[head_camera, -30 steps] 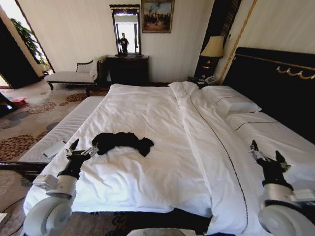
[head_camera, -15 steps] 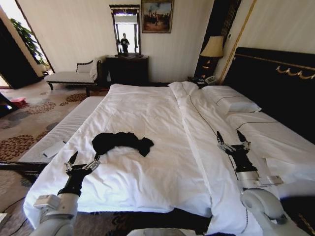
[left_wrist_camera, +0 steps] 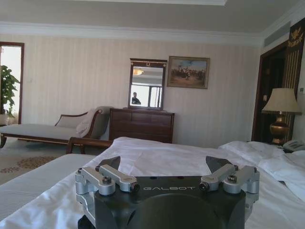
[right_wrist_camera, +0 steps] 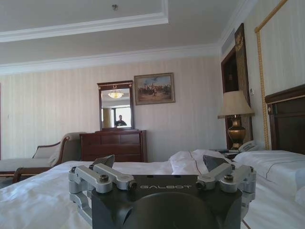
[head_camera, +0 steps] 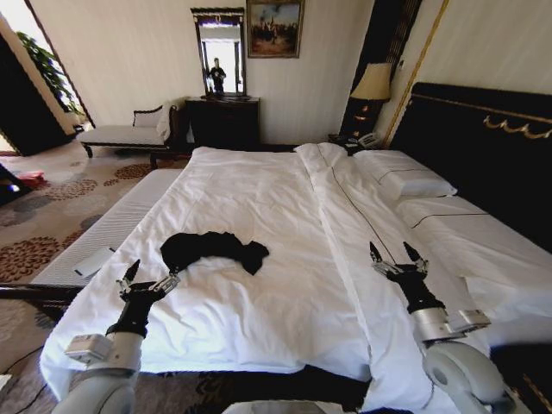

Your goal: Fold the clothes on the bed.

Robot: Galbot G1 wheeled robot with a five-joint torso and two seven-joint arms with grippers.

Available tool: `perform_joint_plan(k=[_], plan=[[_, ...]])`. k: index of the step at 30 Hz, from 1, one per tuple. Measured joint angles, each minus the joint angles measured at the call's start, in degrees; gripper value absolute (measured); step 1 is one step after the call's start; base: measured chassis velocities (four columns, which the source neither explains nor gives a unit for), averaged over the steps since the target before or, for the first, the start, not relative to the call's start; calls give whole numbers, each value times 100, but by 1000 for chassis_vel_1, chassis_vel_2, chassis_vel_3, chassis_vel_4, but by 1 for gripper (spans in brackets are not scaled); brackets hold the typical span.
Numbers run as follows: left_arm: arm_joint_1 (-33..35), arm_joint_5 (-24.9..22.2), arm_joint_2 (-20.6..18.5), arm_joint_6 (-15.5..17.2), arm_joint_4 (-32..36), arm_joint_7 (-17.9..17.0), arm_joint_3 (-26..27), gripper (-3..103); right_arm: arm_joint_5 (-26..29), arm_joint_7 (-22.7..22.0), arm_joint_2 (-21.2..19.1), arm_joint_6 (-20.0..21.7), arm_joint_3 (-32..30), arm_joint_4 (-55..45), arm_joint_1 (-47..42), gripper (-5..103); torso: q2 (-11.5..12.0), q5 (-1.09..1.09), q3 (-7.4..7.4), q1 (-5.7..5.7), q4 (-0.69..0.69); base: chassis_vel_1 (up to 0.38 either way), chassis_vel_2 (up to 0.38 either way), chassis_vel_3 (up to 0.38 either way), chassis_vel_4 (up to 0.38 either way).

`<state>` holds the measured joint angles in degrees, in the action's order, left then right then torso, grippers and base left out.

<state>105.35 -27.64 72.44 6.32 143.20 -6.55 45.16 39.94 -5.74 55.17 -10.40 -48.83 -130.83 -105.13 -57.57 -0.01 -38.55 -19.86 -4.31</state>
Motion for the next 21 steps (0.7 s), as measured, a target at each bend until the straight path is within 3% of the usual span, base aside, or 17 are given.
perform_joint_plan(k=[4,7,11,13,21], plan=[[-54,-30,-67,71,14,9,-49,100,-298,104,174,-55,-80,-46,-188,100,0,-1,0,0,-1,0,0,0,0],[62,-36,98,223,15,51,-98,100,-605,153,516,-122,-24,-59,-232,100,0,1,0,0,0,0,0,0,0],[130,-115,103,304,15,128,-98,100,-676,74,542,-115,7,-83,-220,100,0,1,0,0,2,0,0,0,0],[-12,-414,-21,434,15,161,-109,100,-678,-143,474,-65,-24,-193,-146,100,0,1,0,0,1,0,0,0,0],[-33,-524,-339,313,14,647,-97,100,-619,-140,473,5,-152,-428,-185,100,0,0,0,0,-1,0,0,0,0]])
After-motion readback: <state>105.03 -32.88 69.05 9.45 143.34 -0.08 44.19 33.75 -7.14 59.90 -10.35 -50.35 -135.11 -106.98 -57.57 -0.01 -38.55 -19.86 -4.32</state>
